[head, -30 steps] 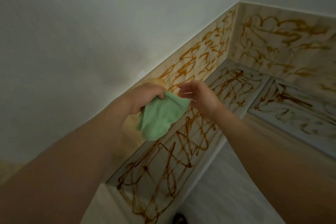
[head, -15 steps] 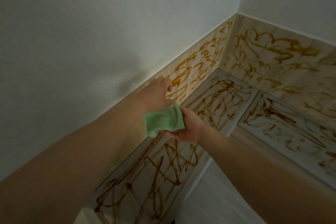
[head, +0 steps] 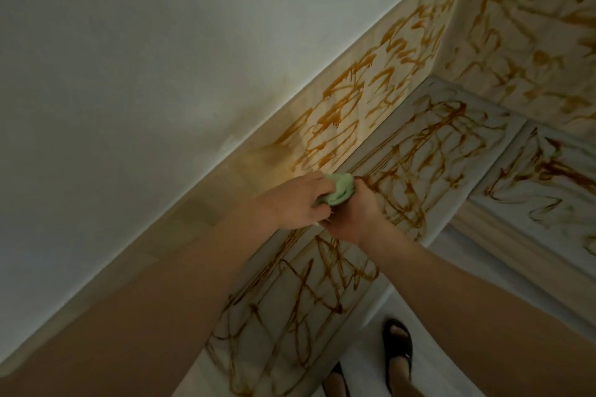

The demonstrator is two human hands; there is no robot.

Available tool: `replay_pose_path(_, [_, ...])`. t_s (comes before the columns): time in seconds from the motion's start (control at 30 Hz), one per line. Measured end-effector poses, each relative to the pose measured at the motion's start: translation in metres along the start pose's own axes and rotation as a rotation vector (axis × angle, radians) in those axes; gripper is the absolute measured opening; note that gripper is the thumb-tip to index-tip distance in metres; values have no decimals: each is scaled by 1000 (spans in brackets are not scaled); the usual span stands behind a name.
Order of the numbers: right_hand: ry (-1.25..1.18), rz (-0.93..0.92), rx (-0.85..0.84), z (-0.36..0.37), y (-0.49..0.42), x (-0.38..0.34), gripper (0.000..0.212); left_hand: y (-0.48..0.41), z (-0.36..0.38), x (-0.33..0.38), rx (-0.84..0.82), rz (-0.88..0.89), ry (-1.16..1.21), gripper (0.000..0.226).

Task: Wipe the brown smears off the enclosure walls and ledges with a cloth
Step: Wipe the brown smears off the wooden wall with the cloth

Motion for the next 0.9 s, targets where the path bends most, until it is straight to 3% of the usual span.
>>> replay_pose_path(0.13, [-139,-7,-128,11,-15,-2,78,-8,-5,-1,-41,-84,-43,16])
replay_pose_path(0.27, [-163,-112,-54,20,-46,-22,65,-19,-36,-6,-63,-141,-115,16])
replay_pose_path(0.47, [146,-361,132,45,-93,-82,61,-51,-131,-31,275,79,-832,26])
replay_pose_path(0.6, [261,-523,128,86,-120,-104,82,-51,-156,-44,276,153,-1105,24])
replay_pose_path(0.7, [462,-692,128,116,-130,-59,89,-55,-151,-51,195,233,-1127,26])
replay_pose_path(0.8, [878,-668,66,126,-153,25,103,-62,-142,-58,135,274,-1169,34])
replay_pose_path(0.9, [1390,-605,17,110,-180,11,65,-74,-141,-63,124,300,-1235,28])
Point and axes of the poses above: each hand's wrist, its own y-axis away from the middle knuckle, its own z-axis out of the palm, x = y × z, the point moved 3 cm from there along -y, towards the middle knuckle, and after that the axes turned 15 degrees about y, right-handed, at the moved point
